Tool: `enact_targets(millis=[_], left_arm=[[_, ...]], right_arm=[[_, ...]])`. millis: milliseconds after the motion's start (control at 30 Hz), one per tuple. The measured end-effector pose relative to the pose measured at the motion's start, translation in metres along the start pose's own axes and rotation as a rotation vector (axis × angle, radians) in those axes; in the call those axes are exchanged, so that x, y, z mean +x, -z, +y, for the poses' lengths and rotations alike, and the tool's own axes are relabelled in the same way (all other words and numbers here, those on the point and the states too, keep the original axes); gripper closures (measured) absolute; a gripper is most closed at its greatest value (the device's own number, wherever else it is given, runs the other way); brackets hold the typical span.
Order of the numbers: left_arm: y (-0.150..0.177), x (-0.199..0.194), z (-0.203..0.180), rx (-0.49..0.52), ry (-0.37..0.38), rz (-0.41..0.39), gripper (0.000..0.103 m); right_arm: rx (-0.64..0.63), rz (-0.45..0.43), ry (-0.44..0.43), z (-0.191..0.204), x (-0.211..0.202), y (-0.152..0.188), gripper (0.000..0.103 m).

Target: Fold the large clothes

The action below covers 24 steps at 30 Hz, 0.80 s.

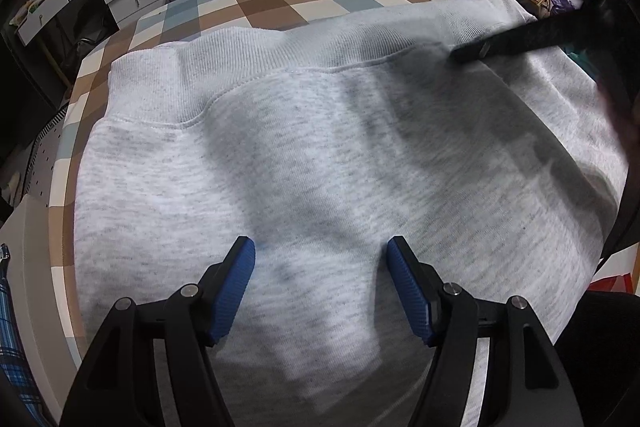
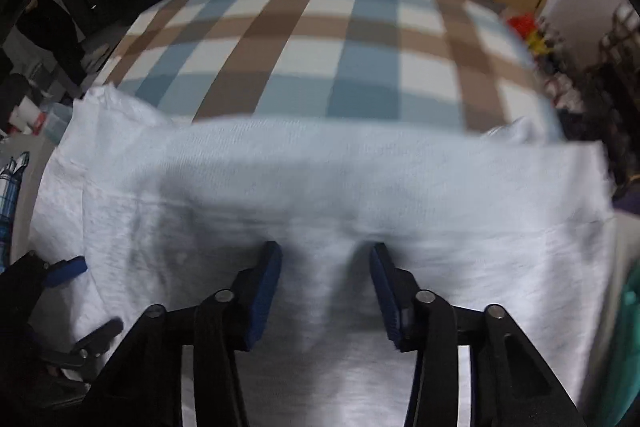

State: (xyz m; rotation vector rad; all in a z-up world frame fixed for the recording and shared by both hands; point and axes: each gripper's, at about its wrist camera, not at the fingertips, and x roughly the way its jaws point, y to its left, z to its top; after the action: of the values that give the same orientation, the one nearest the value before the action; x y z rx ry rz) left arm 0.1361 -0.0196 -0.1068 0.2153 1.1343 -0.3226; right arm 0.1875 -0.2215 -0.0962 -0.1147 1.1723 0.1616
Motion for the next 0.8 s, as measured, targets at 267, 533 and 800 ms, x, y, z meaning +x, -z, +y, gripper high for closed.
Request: enact_targets(millis=[267, 533, 800], left_arm=[[-0.001, 0.000, -0.001, -0.001, -0.003, 0.003, 0.038], [-0.004, 0.003, -0.001, 0.003, 0.003, 0.006, 0.035], [0.000, -0.010, -0.007, 0.016, -0.050, -0.029, 0.036]], right_arm=[[0.093, 0.045, 0.258, -0.075, 0.028, -0.009, 0.061], [0.106, -0.032, 0.155, -0.089, 0.034, 0.006, 0.059], [0.001, -0.193, 0.023, -0.025, -0.063, 0.088, 0.058]])
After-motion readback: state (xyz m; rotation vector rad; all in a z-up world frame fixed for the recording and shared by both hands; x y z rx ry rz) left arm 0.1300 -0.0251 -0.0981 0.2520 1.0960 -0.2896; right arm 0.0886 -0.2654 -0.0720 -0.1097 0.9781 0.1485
